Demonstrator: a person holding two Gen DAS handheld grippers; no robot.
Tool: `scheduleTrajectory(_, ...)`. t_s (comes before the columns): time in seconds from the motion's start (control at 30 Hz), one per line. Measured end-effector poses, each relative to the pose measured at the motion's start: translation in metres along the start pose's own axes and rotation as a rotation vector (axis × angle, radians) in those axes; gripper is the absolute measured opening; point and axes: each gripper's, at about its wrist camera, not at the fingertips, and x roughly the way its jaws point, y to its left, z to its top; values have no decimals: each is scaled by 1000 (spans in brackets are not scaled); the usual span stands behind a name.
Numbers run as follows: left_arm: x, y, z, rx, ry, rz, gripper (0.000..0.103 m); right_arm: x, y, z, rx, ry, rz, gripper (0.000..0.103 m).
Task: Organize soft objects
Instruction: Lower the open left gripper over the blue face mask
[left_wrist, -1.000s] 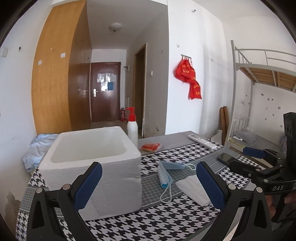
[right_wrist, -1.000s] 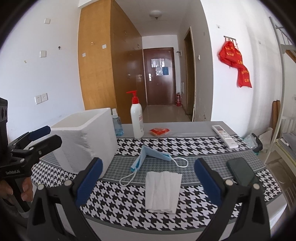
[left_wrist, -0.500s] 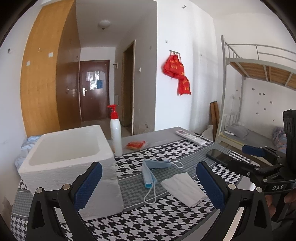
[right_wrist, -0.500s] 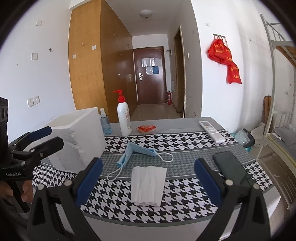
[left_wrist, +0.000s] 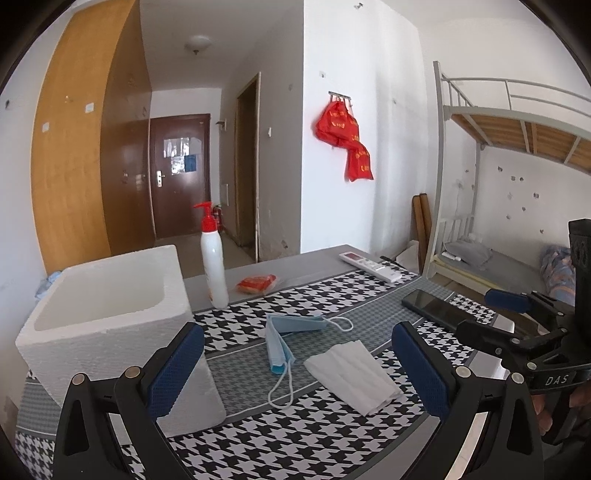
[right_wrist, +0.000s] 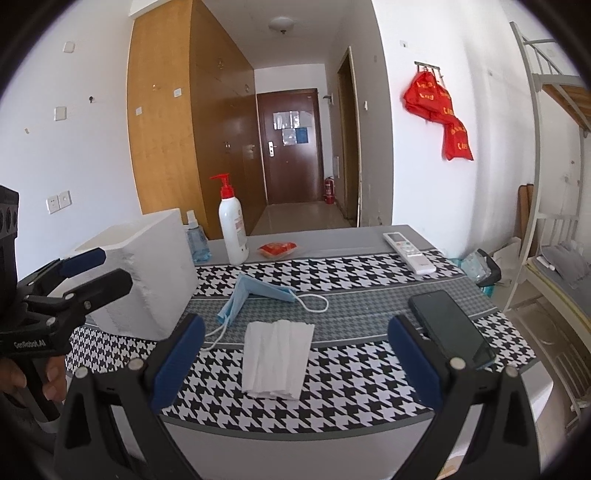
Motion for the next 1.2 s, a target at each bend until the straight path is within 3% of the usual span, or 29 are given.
scheduleTrajectory(1.2, 43, -23, -1, 10, 94, 21, 102, 20, -30, -11, 31, 58, 19, 101)
